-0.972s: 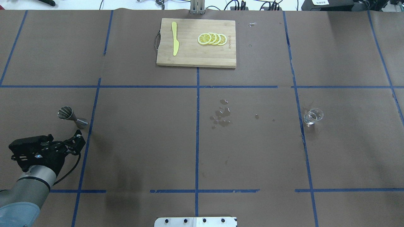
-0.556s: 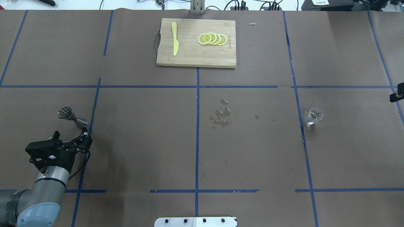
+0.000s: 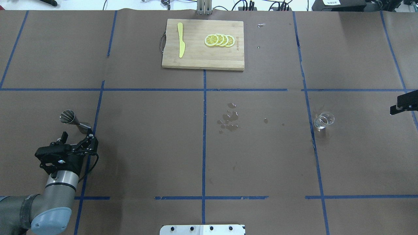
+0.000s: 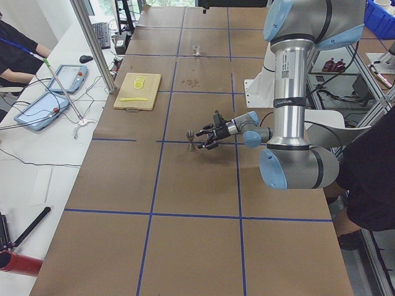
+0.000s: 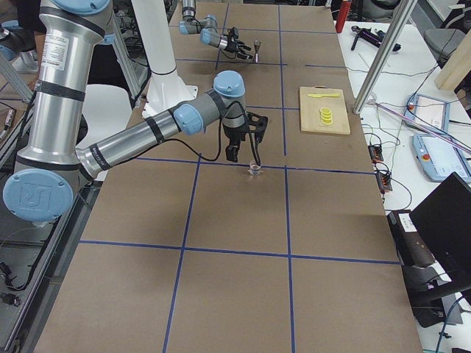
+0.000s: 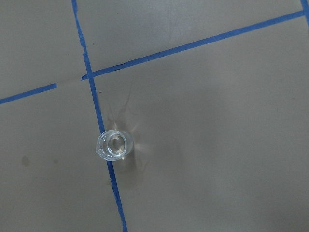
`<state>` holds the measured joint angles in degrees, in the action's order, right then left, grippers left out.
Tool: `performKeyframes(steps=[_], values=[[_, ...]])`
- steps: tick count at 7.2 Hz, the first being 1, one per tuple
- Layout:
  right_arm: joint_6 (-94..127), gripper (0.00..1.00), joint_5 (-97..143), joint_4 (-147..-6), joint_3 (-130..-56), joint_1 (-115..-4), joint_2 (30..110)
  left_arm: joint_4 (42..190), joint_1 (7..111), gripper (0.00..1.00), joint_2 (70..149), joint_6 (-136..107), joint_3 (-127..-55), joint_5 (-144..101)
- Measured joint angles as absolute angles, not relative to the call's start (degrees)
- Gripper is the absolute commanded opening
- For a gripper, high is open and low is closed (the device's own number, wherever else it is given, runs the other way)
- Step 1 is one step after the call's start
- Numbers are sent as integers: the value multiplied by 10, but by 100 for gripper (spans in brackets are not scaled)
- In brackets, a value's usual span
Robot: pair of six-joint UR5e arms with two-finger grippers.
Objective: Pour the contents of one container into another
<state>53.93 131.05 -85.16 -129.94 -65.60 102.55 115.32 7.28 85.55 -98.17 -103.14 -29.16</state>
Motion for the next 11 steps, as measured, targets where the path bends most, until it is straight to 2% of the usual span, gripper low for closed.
performKeyframes(steps=[4, 5, 7, 9, 11], values=[[544, 100, 1309, -848, -1300, -650, 1027, 1154, 94, 82, 861, -979, -1026, -278], [544, 100, 1309, -848, -1300, -650, 1027, 1154, 100, 77, 873, -977, -1017, -277], [544, 100, 1309, -847, -1300, -650, 1028, 1154, 109, 75, 900, -975, -992, -277], [544, 100, 1309, -847, -1300, -650, 1028, 1155, 117, 68, 904, -973, -985, -277], [544, 100, 1309, -847, -1300, -650, 1028, 1155, 119, 55, 902, -972, -984, -277]])
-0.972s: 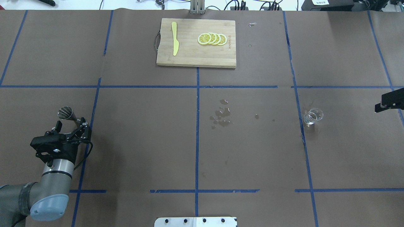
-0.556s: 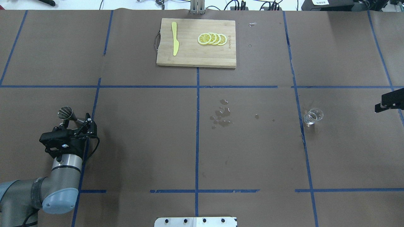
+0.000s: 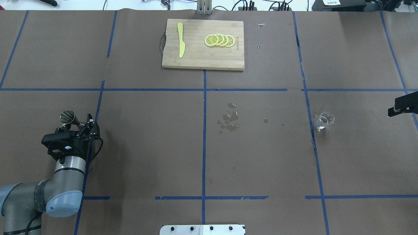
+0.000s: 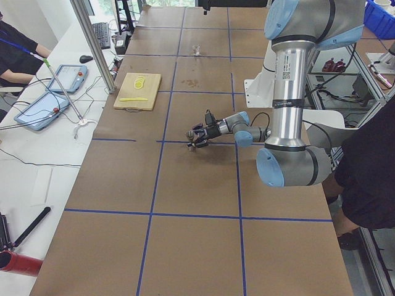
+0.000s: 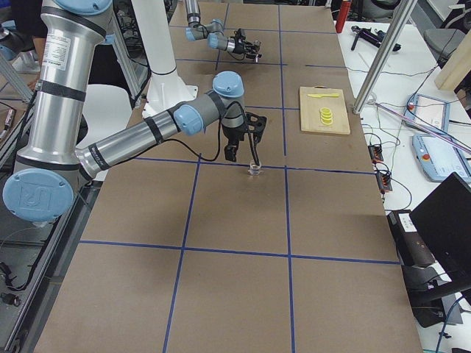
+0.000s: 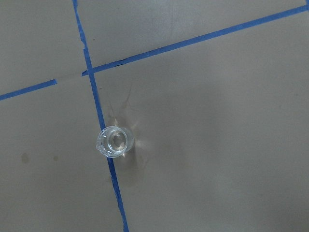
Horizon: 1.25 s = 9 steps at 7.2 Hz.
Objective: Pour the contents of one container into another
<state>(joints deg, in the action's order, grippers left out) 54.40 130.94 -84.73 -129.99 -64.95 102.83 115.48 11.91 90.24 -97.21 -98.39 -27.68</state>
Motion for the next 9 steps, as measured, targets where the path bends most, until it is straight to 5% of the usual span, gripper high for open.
performKeyframes(steps=[2, 3, 4, 6, 9], values=[[544, 100, 1310, -847, -1300, -650, 1028, 1155, 120, 43, 898, -972, -983, -277], [544, 100, 1310, -847, -1300, -650, 1028, 1155, 121, 29, 896, -973, -983, -277], [544, 100, 1309, -847, -1300, -649, 1028, 1155, 121, 1, 896, -974, -982, -277], [545, 100, 1309, -845, -1299, -649, 1029, 1159, 122, 0, 894, -979, -978, -278], [577, 100, 1265, -724, -1298, -621, 1087, 1176, 125, 0, 872, -949, -1082, -286]])
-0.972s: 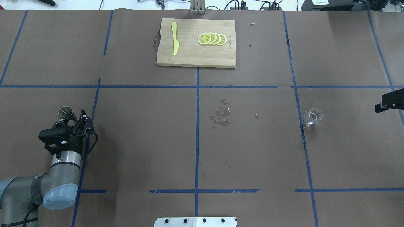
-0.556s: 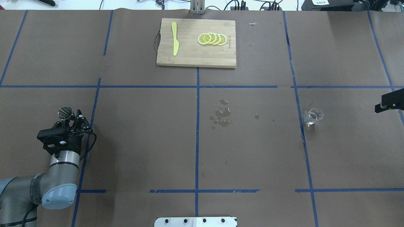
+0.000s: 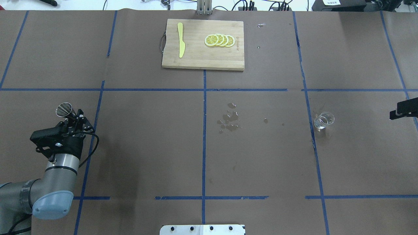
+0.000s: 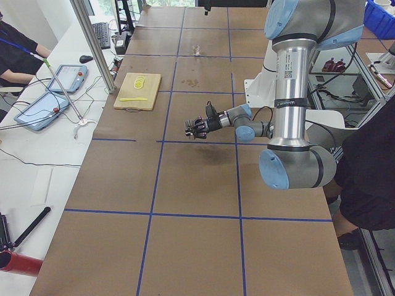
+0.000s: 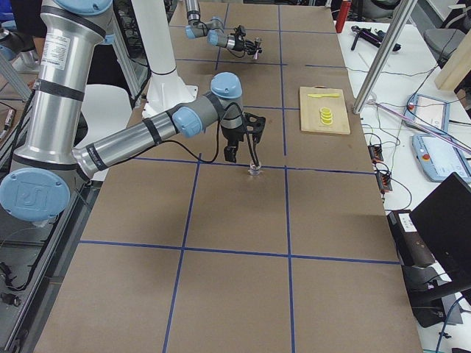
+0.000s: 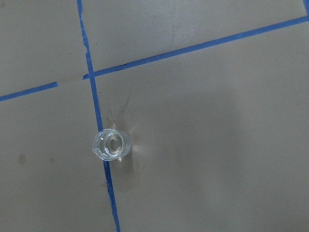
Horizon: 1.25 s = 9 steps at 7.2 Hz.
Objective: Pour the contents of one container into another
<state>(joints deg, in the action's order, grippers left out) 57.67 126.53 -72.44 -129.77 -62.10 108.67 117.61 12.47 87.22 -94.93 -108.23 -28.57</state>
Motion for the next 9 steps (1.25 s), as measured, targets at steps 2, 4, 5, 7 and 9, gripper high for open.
performKeyframes(steps=[2, 4, 5, 7, 9], values=[[624, 100, 1175, -614, -1295, -545, 1134, 1179, 138, 0, 870, -888, -1138, -320], [650, 100, 1063, -554, -1280, -463, 1145, 1221, 146, 0, 877, -832, -1164, -341], [669, 100, 1006, -505, -1256, -423, 1147, 1273, 146, 0, 879, -795, -1165, -344], [718, 99, 873, -427, -1218, -327, 1149, 1337, 146, 0, 883, -744, -1157, -345], [750, 100, 738, -413, -1211, -234, 1151, 1347, 145, 0, 898, -723, -1149, -345]])
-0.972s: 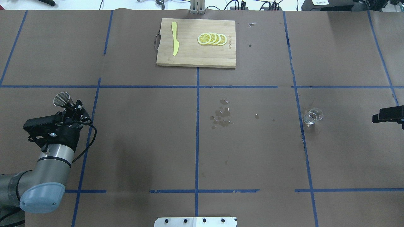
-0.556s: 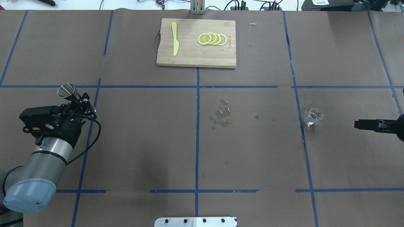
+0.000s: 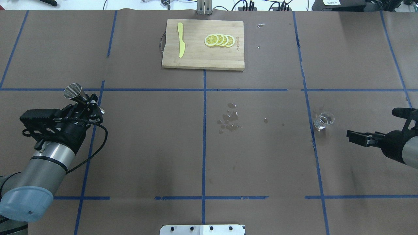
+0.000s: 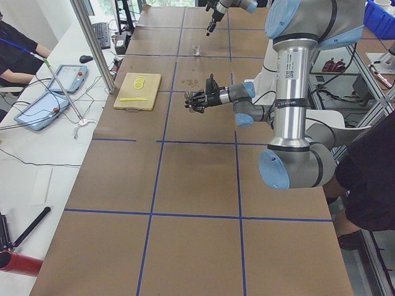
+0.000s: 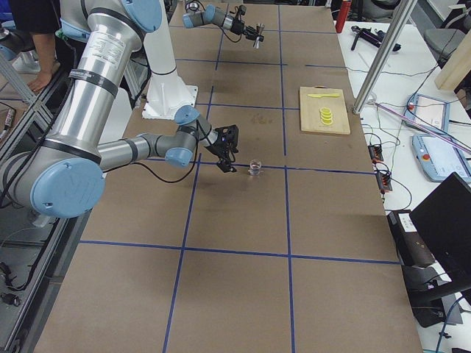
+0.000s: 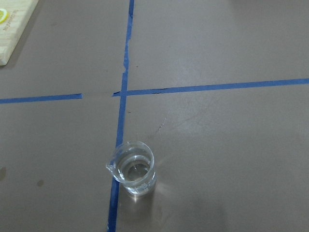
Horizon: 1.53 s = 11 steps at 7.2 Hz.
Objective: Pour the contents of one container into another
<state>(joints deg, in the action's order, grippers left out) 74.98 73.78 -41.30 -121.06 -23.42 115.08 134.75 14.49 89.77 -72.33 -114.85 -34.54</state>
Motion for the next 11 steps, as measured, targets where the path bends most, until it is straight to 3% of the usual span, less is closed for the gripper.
performKeyframes(steps=[3, 11], values=[[756, 100, 535, -407, -1166, -134, 1116, 1349, 144, 0, 922, -719, -1123, -345], [669, 100, 418, -361, -1022, -119, 999, 1349, 145, 0, 927, -720, -1104, -345]])
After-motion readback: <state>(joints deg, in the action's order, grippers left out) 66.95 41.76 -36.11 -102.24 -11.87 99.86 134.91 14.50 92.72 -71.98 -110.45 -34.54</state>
